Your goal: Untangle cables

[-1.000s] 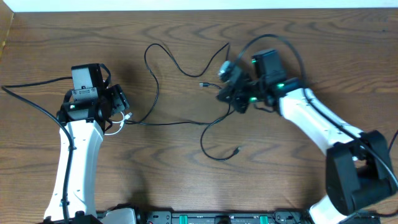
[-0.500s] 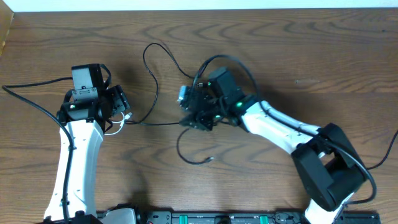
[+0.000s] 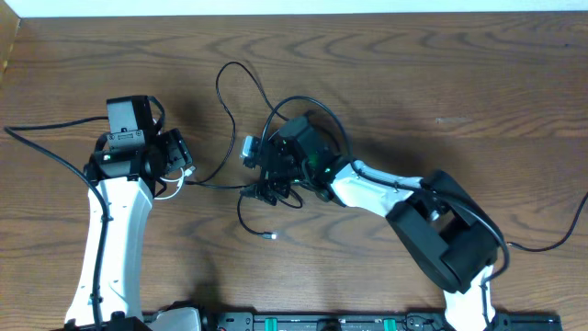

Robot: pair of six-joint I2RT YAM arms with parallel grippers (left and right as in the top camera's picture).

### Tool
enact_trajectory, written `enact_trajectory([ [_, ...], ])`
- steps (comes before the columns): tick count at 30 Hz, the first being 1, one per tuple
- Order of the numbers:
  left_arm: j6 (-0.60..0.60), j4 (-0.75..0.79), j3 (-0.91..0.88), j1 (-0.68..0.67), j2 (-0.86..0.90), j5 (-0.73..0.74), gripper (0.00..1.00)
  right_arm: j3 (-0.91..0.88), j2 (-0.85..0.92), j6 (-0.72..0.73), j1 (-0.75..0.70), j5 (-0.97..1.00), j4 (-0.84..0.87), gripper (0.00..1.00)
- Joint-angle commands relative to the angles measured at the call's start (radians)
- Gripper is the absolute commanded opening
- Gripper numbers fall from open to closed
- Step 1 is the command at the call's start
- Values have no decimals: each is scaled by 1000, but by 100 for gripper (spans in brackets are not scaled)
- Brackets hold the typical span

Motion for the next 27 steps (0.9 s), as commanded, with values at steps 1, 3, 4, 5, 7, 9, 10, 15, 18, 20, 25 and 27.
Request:
enact_trajectory([
  [1,-10,-4,0,-1,6,-2,79,5,34,38,13,9,4,84],
  [3,-10,-3,0,-1,6,-2,79,4,42,38,17,10,3,68],
  [4,-10,-3,0,-1,6,-2,80,4,43,38,18,10,3,50],
  [5,-10,-3,0,-1,6,-2,80,4,43,39,18,10,3,33],
  [7,-10,-5,0,-1,6,-2,80,5,43,56,17,14,5,1],
  [9,-10,-8,0,-1,6,-2,80,5,43,94,13,46,5,1],
  [10,-10,-9,0,-1,6,-2,80,5,41,120,10,64,5,1],
  [15,-10,-15,-6,-1,6,-2,80,5,-25,208,-56,82,-66,1],
  [18,-10,-16,-11,-1,8,-1,80,5,-96,251,-108,88,-143,1],
  [20,-10,-16,-12,-1,13,6,80,5,-150,259,-143,92,-195,1],
  [25,-10,-15,-12,-6,19,186,80,5,-296,246,-250,111,-341,1],
  [27,-10,-15,-12,-21,19,227,80,5,-351,243,-307,161,-406,1],
])
